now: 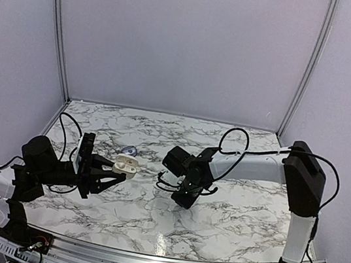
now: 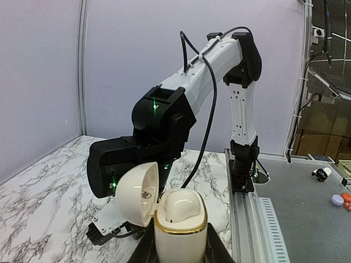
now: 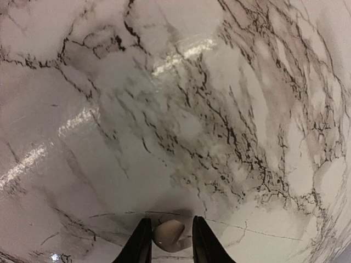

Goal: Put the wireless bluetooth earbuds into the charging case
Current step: Move the right earbud to the center of the board.

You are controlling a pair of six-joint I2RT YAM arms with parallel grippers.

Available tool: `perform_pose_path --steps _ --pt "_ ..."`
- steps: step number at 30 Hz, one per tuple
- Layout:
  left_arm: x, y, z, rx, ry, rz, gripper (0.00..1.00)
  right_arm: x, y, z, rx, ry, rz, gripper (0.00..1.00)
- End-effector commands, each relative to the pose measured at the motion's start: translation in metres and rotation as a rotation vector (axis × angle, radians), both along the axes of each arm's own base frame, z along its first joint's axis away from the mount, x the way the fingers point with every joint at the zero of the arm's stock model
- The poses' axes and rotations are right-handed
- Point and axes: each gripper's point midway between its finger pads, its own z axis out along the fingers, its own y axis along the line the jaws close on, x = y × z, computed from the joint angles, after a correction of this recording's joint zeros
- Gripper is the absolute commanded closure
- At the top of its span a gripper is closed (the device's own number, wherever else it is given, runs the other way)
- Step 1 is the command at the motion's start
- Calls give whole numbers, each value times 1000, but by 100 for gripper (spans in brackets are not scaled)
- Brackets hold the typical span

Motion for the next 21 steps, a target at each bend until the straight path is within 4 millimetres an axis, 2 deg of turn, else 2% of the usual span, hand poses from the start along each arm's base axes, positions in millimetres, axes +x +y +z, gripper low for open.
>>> perform_pose_path --steps 1,4,8,11,17,21 --pt "-2 3 9 -36 -28 -6 100 -7 -13 -9 -76 33 -7 76" --pt "-2 2 8 -34 -26 -7 100 -8 -16 -11 -87 38 -14 81" --pt "-1 3 9 -37 -29 -6 100 -12 -19 -10 -85 55 -29 83" --pt "-1 3 10 -38 -30 -3 100 -22 -21 -9 -65 97 -33 85" --pt "-1 3 9 -38 -24 -5 100 -67 -12 -2 49 284 -28 86" --pt "-1 2 9 -38 -23 -8 100 -89 -8 5 63 333 -33 85"
